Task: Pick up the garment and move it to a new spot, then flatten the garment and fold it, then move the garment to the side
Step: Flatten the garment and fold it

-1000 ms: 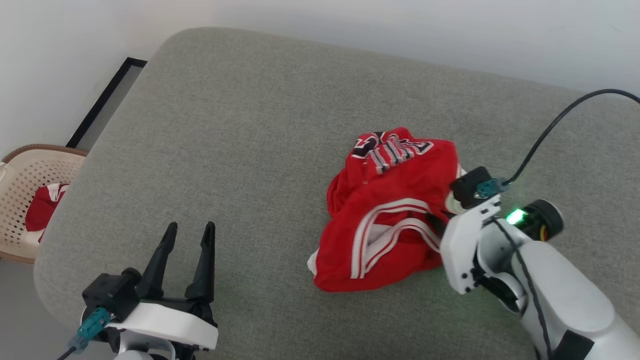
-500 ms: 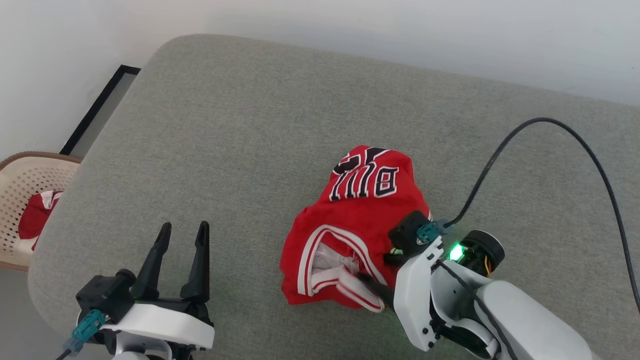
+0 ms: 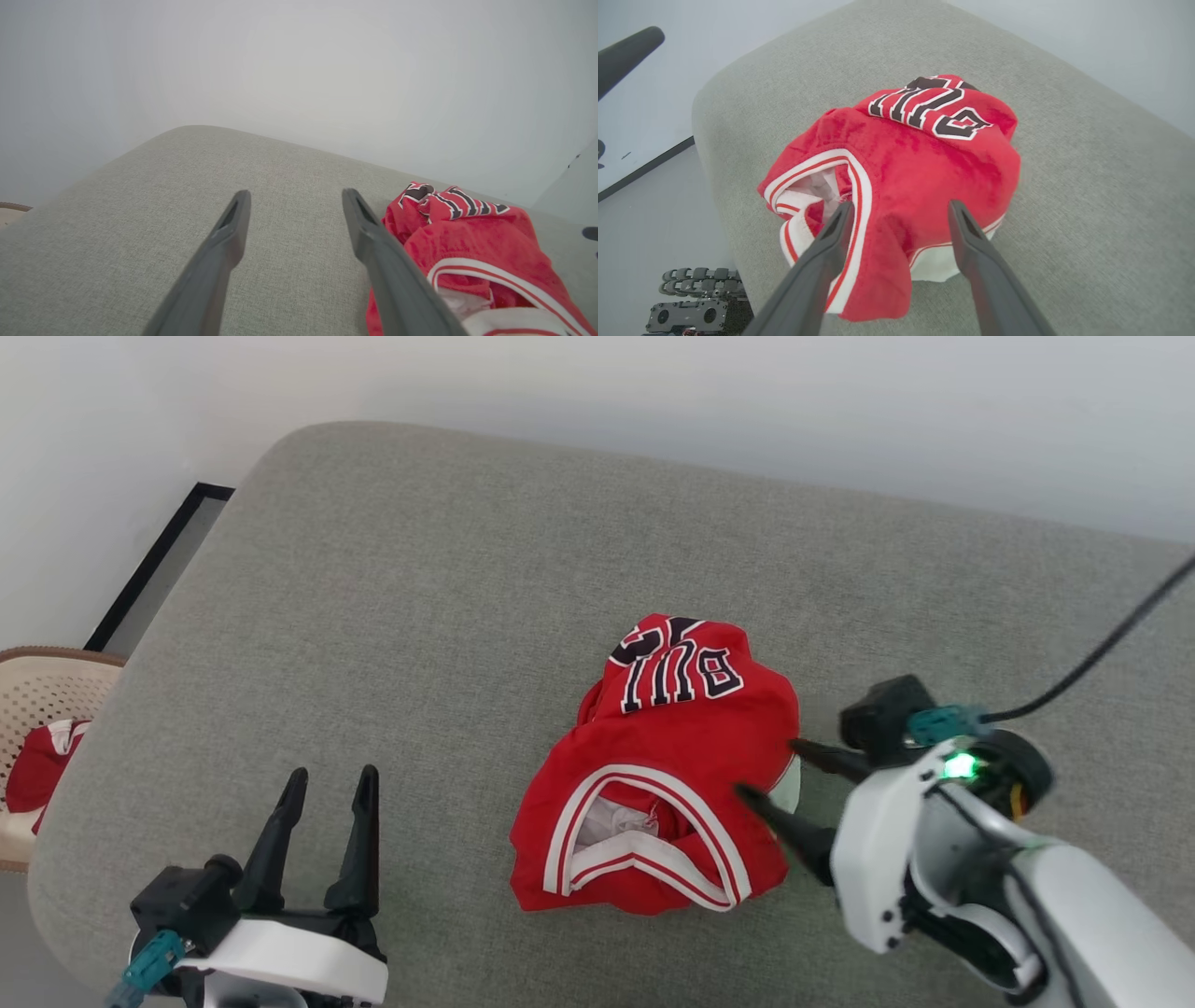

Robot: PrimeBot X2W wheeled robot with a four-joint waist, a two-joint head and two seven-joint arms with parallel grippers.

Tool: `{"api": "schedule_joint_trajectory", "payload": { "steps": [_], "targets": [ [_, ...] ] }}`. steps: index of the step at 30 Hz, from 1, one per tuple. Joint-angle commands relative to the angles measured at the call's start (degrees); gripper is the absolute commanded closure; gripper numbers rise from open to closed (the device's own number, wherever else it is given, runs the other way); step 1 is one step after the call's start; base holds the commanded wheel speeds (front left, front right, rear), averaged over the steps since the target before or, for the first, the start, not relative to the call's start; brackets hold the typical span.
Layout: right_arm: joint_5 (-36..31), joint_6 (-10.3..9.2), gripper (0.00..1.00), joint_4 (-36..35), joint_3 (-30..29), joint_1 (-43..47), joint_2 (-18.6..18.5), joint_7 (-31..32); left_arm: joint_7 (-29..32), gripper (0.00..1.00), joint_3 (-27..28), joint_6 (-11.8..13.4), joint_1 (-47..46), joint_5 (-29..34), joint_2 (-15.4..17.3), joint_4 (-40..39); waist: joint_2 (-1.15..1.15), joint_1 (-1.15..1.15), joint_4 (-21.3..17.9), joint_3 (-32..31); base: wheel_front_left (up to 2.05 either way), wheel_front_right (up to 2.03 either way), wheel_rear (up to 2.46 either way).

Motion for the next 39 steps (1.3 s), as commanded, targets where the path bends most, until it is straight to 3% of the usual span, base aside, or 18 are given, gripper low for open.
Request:
{"api": "schedule_joint_trajectory", "payload": {
  "steps": [1,12,23,29,30,31,32,39],
  "targets": [
    [-1.0,0.01,0.00,-0.9,-1.0,1.1,-0.9,0.8,-0.3,0.00,-0.1,-0.1,0.6,-0.2,0.3,-0.2,0.00,0.00,-0.1,0.0,0.00,0.00,0.00],
    [-3.0,0.01,0.00,1.8,-3.1,4.0,-4.4,1.2,-0.3,0.00,-2.1,-0.2,-0.9,-0.9,0.2,-0.7,0.00,0.00,1.0,2.3,0.00,0.00,0.00],
    [-2.8,0.01,0.00,11.2,2.5,-1.9,-5.3,-1.8,-0.3,0.00,-3.4,-0.2,-3.2,-1.5,-0.3,-0.5,0.00,0.00,3.4,5.5,0.00,0.00,0.00],
    [-1.3,0.01,0.00,19.0,8.7,-7.4,-5.0,-3.8,-0.3,0.00,-3.7,-0.2,-4.4,-1.7,-0.6,-0.4,0.00,0.00,4.2,6.7,0.00,0.00,0.00],
    [-0.6,0.01,0.09,20.3,9.8,-8.2,-4.9,-4.1,-0.3,0.00,-3.7,-0.2,-4.4,-1.7,-0.7,-0.3,0.00,0.00,4.2,6.8,0.00,0.00,0.00],
    [0.2,0.01,0.84,21.5,10.9,-9.1,-4.7,-4.6,-0.3,0.00,-3.7,-0.2,-4.4,-1.8,-0.8,-0.1,0.00,0.00,4.2,6.8,0.00,0.00,0.00],
    [0.6,0.01,1.00,22.6,12.1,-10.0,-4.9,-4.6,-0.3,0.00,-3.7,-0.2,-4.5,-1.8,-0.9,-0.1,0.00,0.00,4.2,6.9,0.00,0.00,0.00],
    [4.4,-0.07,1.00,25.5,14.7,-15.5,-7.3,-7.8,-0.3,0.00,-2.6,-0.2,-4.5,-1.7,-0.8,0.2,0.00,0.00,2.9,6.2,0.00,0.00,0.00]
  ]
}}
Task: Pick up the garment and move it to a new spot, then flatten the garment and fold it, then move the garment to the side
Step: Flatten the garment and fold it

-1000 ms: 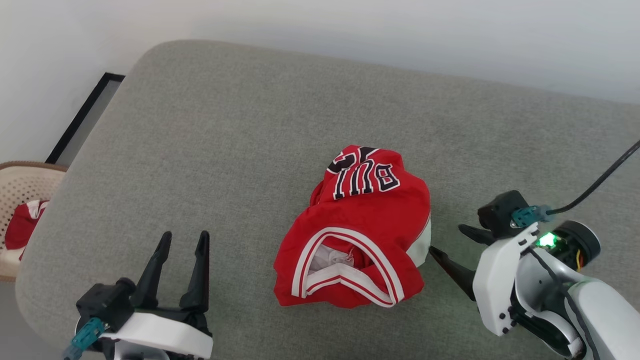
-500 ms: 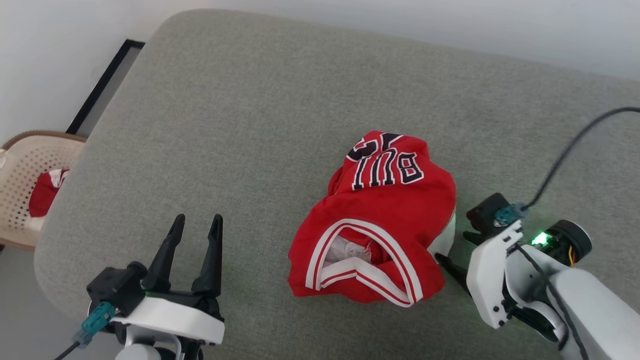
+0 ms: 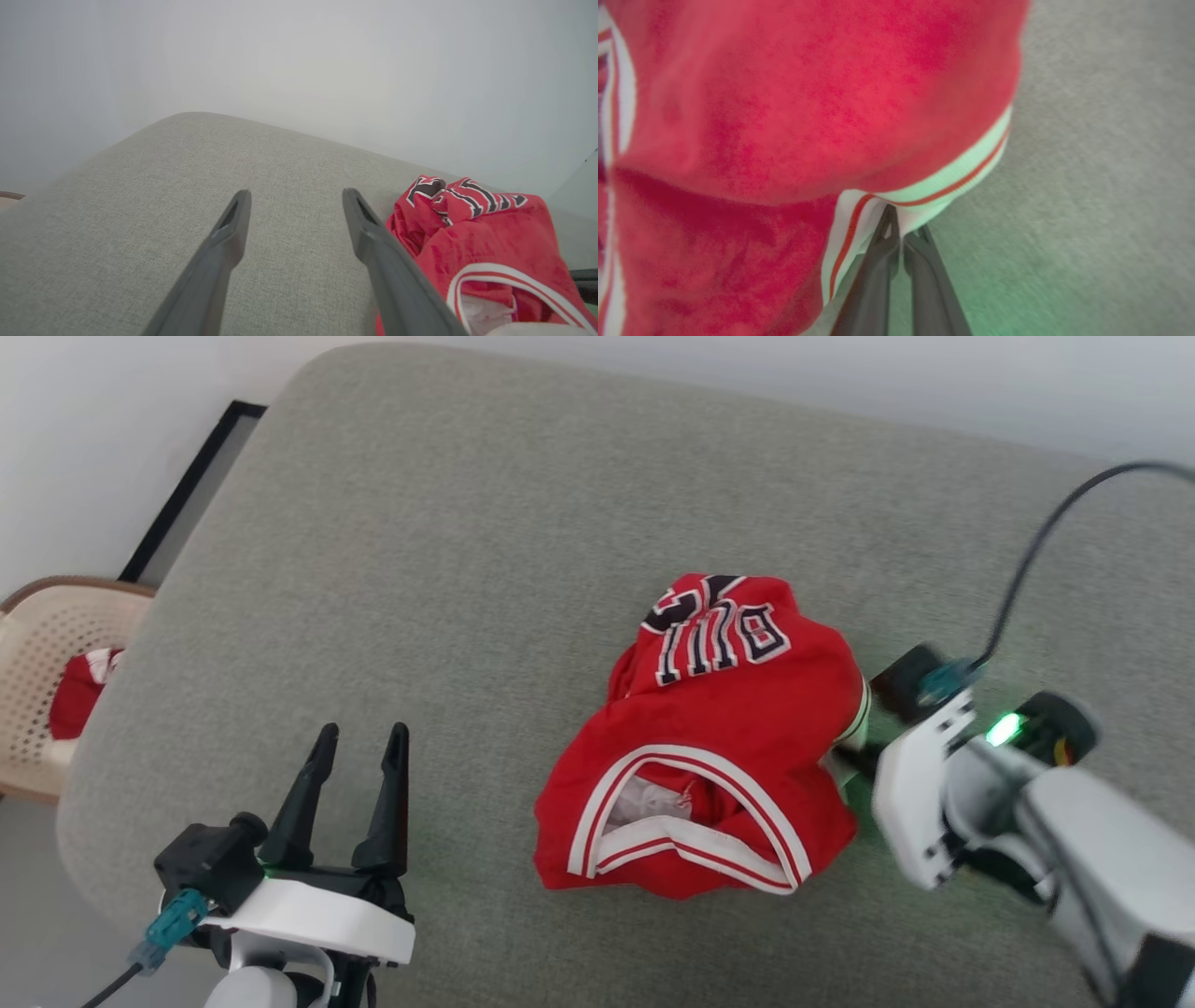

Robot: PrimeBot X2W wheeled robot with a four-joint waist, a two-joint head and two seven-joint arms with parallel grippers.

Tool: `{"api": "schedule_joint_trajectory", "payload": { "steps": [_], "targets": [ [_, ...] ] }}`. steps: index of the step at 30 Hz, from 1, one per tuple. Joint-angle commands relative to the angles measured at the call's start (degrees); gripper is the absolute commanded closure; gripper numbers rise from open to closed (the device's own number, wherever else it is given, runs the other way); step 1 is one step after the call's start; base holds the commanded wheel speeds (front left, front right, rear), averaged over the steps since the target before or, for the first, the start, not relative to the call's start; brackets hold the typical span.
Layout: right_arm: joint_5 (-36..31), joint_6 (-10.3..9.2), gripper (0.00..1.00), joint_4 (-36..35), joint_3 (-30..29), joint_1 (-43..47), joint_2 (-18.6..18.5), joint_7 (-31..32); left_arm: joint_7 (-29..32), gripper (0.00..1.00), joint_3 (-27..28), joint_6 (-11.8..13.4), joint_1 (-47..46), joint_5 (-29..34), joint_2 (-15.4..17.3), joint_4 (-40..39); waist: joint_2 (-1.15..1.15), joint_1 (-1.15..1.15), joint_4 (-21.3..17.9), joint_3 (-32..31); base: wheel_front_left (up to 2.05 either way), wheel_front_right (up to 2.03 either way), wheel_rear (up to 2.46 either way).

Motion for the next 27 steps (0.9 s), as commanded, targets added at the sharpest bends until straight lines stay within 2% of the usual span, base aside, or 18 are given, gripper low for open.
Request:
{"api": "schedule_joint_trajectory", "payload": {
  "steps": [1,8,14,19,25,26,27],
  "targets": [
    [0.9,-0.14,1.00,0.0,-0.3,-0.8,-0.9,-0.4,-0.3,0.00,0.3,-0.2,-0.1,-0.5,0.2,-0.1,0.00,0.00,-0.7,-0.4,0.00,0.00,0.00],
    [3.9,-0.10,1.00,-4.2,-5.3,0.2,-6.3,0.7,-0.3,0.00,1.6,-0.2,1.3,0.0,0.9,-0.6,0.00,0.00,-3.3,-1.7,0.00,0.00,0.00],
    [3.4,-0.09,1.00,-5.6,-14.1,5.1,-10.4,2.8,-0.3,0.00,1.6,-0.2,1.6,0.3,1.2,-0.9,0.00,0.00,-4.9,-2.3,0.00,0.00,0.00],
    [2.6,-0.09,1.00,-2.9,-20.4,10.1,-9.2,5.2,-0.3,0.00,0.6,-0.2,0.8,-0.2,1.5,-0.9,0.00,0.00,-5.3,-2.2,0.00,0.00,0.00],
    [1.2,-0.09,1.00,1.6,-22.7,11.6,-5.5,4.8,-0.3,0.00,-2.0,-0.2,-0.3,-1.2,2.6,-0.2,0.00,0.00,-5.3,-1.8,0.00,0.00,0.00],
    [0.7,-0.09,0.16,3.6,-23.0,11.3,-3.9,4.8,-0.1,0.00,-3.5,-0.2,-0.8,-2.3,3.2,0.3,0.00,0.00,-5.4,-1.9,0.00,0.00,0.00],
    [0.4,-0.09,0.00,4.1,-23.1,11.0,-3.4,4.5,0.5,0.00,-4.5,-0.2,-1.3,-2.9,3.6,0.4,0.00,0.00,-5.5,-2.0,0.00,0.00,0.00]
  ]
}}
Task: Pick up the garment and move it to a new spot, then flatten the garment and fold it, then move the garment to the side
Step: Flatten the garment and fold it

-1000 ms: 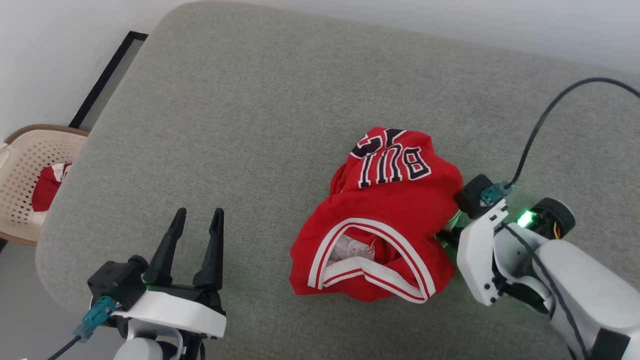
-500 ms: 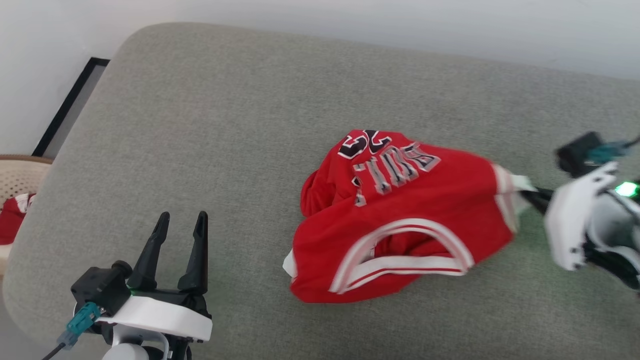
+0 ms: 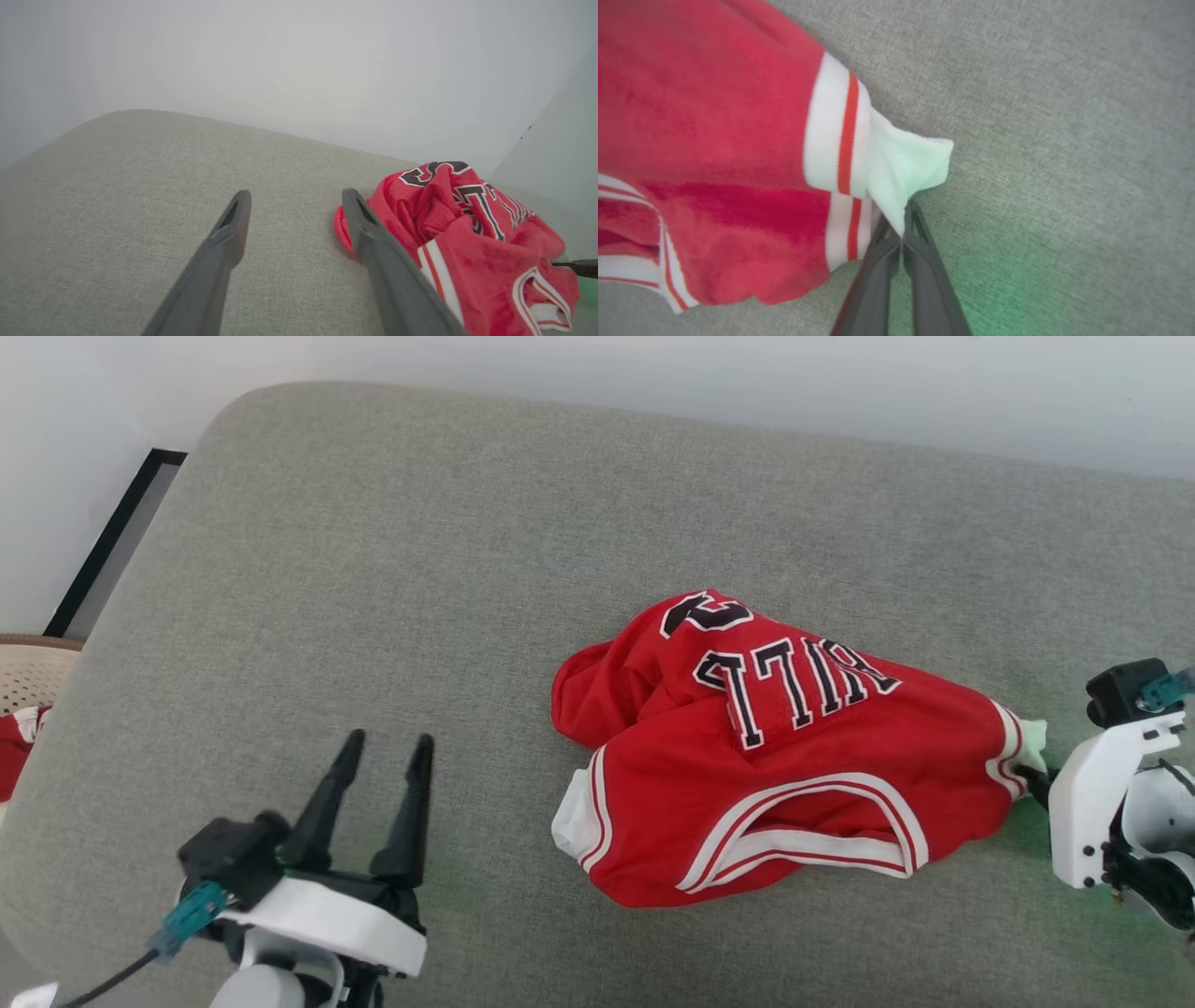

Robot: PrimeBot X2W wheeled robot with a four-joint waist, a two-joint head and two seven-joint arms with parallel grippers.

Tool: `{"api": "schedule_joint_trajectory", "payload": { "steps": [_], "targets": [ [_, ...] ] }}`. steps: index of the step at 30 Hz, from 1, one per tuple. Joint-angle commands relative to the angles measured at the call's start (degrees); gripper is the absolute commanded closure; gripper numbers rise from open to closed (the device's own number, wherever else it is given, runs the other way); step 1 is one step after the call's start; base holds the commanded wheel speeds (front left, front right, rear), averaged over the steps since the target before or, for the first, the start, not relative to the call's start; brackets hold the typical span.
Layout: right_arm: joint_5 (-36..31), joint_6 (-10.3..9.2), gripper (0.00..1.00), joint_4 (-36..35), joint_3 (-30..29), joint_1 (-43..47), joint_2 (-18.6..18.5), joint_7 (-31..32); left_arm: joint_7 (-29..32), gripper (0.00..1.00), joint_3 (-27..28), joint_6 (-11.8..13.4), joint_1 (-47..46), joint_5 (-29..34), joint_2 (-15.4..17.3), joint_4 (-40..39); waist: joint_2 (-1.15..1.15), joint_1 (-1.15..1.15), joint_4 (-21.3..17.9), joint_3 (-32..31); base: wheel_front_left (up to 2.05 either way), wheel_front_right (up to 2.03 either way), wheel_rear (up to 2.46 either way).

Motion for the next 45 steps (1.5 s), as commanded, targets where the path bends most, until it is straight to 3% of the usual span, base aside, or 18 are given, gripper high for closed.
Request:
{"api": "schedule_joint_trajectory", "payload": {
  "steps": [1,6,13,23,34,45],
  "targets": [
    [-0.6,-0.01,0.00,0.9,0.0,-0.2,1.0,-0.4,0.7,0.00,-1.1,-0.2,-1.2,-0.7,0.7,0.1,0.00,0.00,-0.2,-0.2,0.00,0.00,0.00],
    [-1.7,-0.01,0.00,-0.6,-0.6,-1.0,1.5,-1.5,6.6,0.00,-5.9,-0.2,-2.7,-4.1,3.6,-1.0,0.00,0.00,-1.9,-1.5,0.00,0.00,0.00],
    [-3.5,-0.01,0.00,-7.2,-4.6,0.5,3.3,-6.3,19.2,0.00,-10.7,0.1,-3.4,-7.8,8.2,-3.5,0.00,0.00,-6.0,-3.6,0.00,0.00,0.00],
    [-12.8,-0.01,0.00,-21.4,-15.2,5.3,12.8,-18.5,34.9,0.00,-12.4,4.4,-0.2,-11.1,12.0,-6.6,0.00,0.00,-12.7,-5.2,0.00,0.00,0.00],
    [-21.8,-0.01,0.00,-33.9,-22.5,12.4,24.4,-25.4,41.0,0.00,-12.2,9.4,-0.3,-10.3,14.0,-5.4,0.00,0.00,-18.0,-5.1,0.00,0.00,0.00],
    [-22.3,-0.01,0.00,-38.7,-24.7,17.7,28.5,-26.7,43.6,0.00,-11.1,11.4,-2.0,-9.7,16.7,-1.3,0.00,0.00,-20.9,-3.7,0.00,0.00,0.00]
  ]
}}
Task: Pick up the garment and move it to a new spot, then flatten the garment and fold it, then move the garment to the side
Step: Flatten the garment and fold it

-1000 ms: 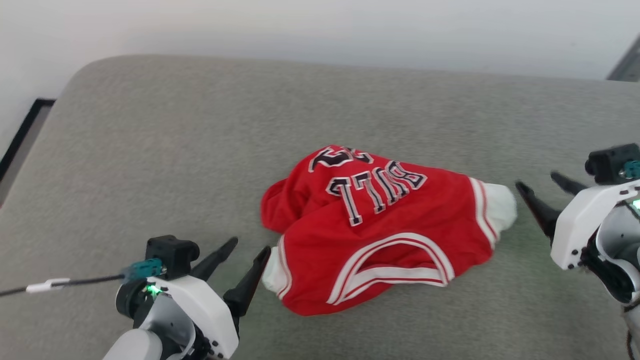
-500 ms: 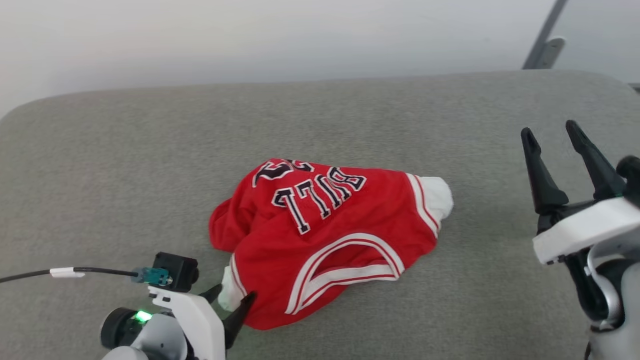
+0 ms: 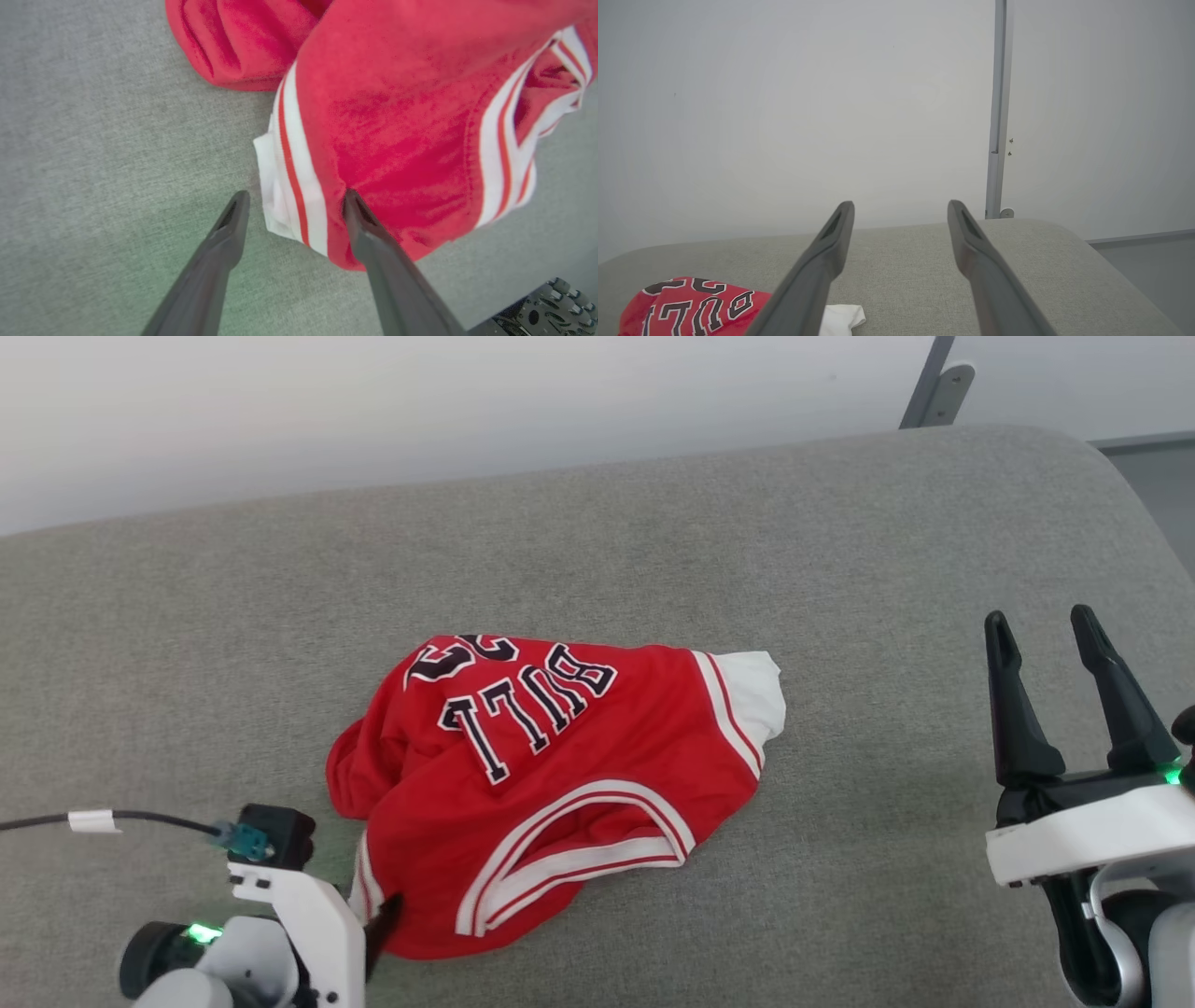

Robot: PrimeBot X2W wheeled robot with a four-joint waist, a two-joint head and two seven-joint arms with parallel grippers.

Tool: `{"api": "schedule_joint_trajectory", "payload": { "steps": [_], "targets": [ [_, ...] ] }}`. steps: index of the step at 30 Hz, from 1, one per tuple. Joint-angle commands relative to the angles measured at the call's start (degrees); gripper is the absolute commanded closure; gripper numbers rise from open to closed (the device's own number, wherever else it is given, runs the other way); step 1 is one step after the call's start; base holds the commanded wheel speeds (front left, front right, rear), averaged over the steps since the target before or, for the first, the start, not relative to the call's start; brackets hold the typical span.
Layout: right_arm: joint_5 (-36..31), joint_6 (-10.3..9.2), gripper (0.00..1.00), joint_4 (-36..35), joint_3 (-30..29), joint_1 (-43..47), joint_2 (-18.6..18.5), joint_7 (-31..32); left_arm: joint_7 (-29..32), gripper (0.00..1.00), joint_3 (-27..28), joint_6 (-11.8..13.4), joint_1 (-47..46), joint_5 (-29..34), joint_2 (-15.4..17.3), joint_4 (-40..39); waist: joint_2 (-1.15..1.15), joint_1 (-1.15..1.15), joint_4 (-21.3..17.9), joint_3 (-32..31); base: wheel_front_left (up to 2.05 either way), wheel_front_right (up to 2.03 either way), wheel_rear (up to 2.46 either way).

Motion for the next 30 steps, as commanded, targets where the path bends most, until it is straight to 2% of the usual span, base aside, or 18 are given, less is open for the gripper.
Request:
{"api": "schedule_joint_trajectory", "payload": {
  "steps": [1,7,12,13,15,16,19,23,26,30],
  "targets": [
    [0.1,0.01,0.00,-0.2,-0.2,0.6,0.2,-0.2,0.4,0.00,0.3,0.5,-0.8,0.4,0.5,0.4,0.00,0.00,-0.2,0.2,0.00,0.00,0.00],
    [0.9,0.01,0.00,-1.4,-0.6,1.6,0.8,-0.2,1.8,0.00,0.6,0.9,-1.7,0.5,2.1,1.4,0.00,0.00,-0.6,0.6,0.00,0.00,0.00],
    [1.4,0.01,0.00,-1.7,-0.6,1.6,1.0,-0.3,2.8,0.00,0.3,-0.6,-2.3,-0.9,1.8,1.8,0.00,0.00,-0.4,0.9,0.00,0.00,0.00],
    [1.4,0.01,0.00,-1.7,-0.6,1.6,1.1,-0.3,2.9,0.12,0.0,-1.0,-2.6,-1.0,1.8,2.2,0.00,0.00,-0.4,1.0,0.00,0.00,0.00],
    [1.3,0.01,0.00,-1.6,-0.4,1.6,1.1,-0.2,3.3,0.67,-0.3,-1.9,-3.0,-2.2,1.0,2.9,0.00,0.00,-0.3,1.1,0.00,0.00,0.00],
    [1.4,0.01,0.00,-1.5,-0.4,1.5,1.1,-0.3,3.1,1.00,-0.2,-2.4,-3.3,-2.8,0.6,3.4,0.00,0.00,-0.3,1.1,0.00,0.00,0.00],
    [1.7,0.01,0.00,-1.5,0.0,1.3,1.2,-0.6,3.2,1.00,-0.3,-3.7,-4.1,-3.6,0.2,4.7,0.00,0.00,-0.1,1.1,0.00,0.00,0.00],
    [1.3,0.01,0.00,-2.0,0.3,1.2,0.9,-1.2,3.3,1.00,0.7,-3.8,-5.6,-4.1,1.2,5.6,0.00,0.00,0.0,0.9,0.00,0.00,0.00],
    [1.1,0.01,0.00,-2.2,0.3,1.3,0.8,-1.5,3.1,1.00,1.5,-3.9,-6.3,-3.6,2.8,5.8,0.00,0.00,0.1,0.8,0.00,0.00,0.00],
    [1.2,0.01,0.00,-2.4,0.3,1.7,0.8,-1.5,3.6,1.00,3.4,-2.4,-6.4,-2.8,6.3,4.3,0.00,0.00,0.2,0.5,0.00,0.00,0.00]
  ]
}}
